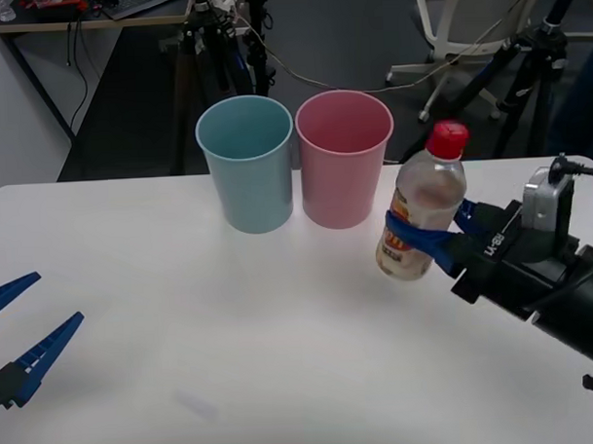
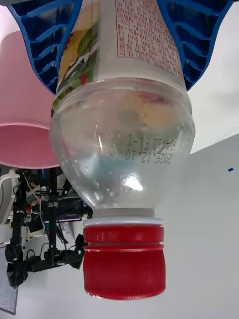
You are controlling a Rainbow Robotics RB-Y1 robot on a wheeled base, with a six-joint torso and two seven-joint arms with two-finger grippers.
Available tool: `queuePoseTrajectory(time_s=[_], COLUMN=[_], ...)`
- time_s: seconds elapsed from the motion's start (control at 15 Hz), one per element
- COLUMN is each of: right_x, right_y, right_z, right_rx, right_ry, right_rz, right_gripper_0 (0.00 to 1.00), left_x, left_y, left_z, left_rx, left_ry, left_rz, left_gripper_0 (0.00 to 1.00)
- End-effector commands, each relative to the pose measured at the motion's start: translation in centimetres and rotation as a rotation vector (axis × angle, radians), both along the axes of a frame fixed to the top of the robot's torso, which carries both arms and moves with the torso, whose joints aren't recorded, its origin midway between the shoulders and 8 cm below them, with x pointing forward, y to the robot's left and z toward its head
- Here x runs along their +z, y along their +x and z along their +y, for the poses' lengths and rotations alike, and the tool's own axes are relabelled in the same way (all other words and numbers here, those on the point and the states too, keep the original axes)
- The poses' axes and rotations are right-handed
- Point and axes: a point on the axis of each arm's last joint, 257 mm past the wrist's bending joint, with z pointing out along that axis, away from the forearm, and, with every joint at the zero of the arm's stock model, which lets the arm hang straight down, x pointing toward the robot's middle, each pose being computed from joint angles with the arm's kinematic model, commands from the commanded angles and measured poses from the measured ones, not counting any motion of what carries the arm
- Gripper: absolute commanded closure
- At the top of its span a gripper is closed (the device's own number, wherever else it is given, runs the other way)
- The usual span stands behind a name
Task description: Grasp the object on the table and drop it into the matching bin: aluminum can to the light blue bin, PET bottle to the pink bin.
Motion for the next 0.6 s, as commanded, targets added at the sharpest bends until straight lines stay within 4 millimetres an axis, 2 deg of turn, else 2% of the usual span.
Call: queuePoseTrajectory(time_s=[0.07, 0.2, 0.4, 0.6], right_x=[3.4, 6.2, 9.0, 11.0], right_y=[0.9, 1.9, 2.9, 4.9], right_z=[-0.4, -0.7, -0.7, -1.0], right_rx=[0.03, 0.036, 0.042, 0.034], right_ry=[-0.019, -0.015, 0.023, 0.019], right_rz=[-0.006, -0.016, -0.007, -0.045], right_gripper_0=[1.0, 1.0, 1.0, 1.0], left_x=[0.0, 0.0, 0.0, 0.0], left_y=[0.0, 0.0, 0.0, 0.0], left_z=[0.0, 0.0, 0.0, 0.0], left_rx=[0.0, 0.0, 0.0, 0.0], left_ry=[0.0, 0.0, 0.0, 0.0], left_rz=[0.0, 0.0, 0.0, 0.0], left_gripper_0=[0.0, 0.0, 0.0, 0.0])
